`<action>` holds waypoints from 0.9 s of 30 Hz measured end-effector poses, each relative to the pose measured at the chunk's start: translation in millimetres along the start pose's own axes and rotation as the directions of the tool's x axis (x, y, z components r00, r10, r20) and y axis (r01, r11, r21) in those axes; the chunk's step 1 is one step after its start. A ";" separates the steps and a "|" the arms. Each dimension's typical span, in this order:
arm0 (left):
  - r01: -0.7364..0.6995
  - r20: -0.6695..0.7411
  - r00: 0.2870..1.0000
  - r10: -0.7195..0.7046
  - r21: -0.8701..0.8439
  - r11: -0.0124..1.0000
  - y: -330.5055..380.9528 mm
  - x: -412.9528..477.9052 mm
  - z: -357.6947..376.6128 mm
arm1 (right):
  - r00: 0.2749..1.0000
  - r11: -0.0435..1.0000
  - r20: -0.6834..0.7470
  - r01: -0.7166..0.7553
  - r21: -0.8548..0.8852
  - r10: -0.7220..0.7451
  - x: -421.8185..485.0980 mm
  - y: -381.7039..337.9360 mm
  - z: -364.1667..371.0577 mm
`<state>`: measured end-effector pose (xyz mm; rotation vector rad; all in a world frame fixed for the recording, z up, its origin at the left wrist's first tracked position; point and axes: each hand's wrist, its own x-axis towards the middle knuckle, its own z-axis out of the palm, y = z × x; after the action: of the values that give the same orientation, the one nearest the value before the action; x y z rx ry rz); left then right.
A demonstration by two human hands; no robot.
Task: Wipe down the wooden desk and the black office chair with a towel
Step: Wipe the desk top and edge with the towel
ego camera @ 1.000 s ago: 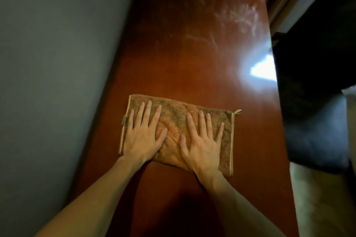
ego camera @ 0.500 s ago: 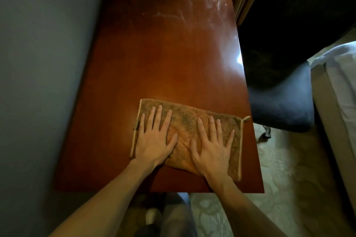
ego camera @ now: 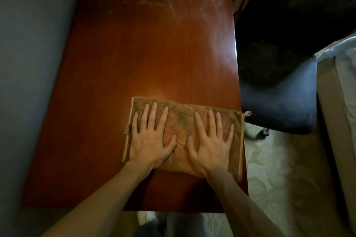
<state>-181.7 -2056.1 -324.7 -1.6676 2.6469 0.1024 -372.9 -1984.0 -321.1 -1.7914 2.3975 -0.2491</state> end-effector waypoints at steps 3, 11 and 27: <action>0.029 -0.008 1.000 -0.029 -0.014 0.999 7.2 40.9 -2.0 | 1.000 1.000 0.001 0.005 0.012 -0.005 41.1 10.6 -1.0; 0.084 -0.075 0.994 -0.084 -0.010 0.996 21.9 165.4 -5.8 | 0.999 0.999 0.018 0.029 0.035 -0.029 157.7 35.5 -8.2; 0.122 -0.041 0.992 -0.122 0.000 0.993 13.7 270.6 -24.0 | 0.992 0.991 0.013 0.125 0.052 -0.126 277.4 45.1 -11.7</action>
<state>-310.4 -2295.4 -312.2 -1.8449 2.5639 0.0640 -495.8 -2237.0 -322.6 -1.9168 2.2493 -0.3055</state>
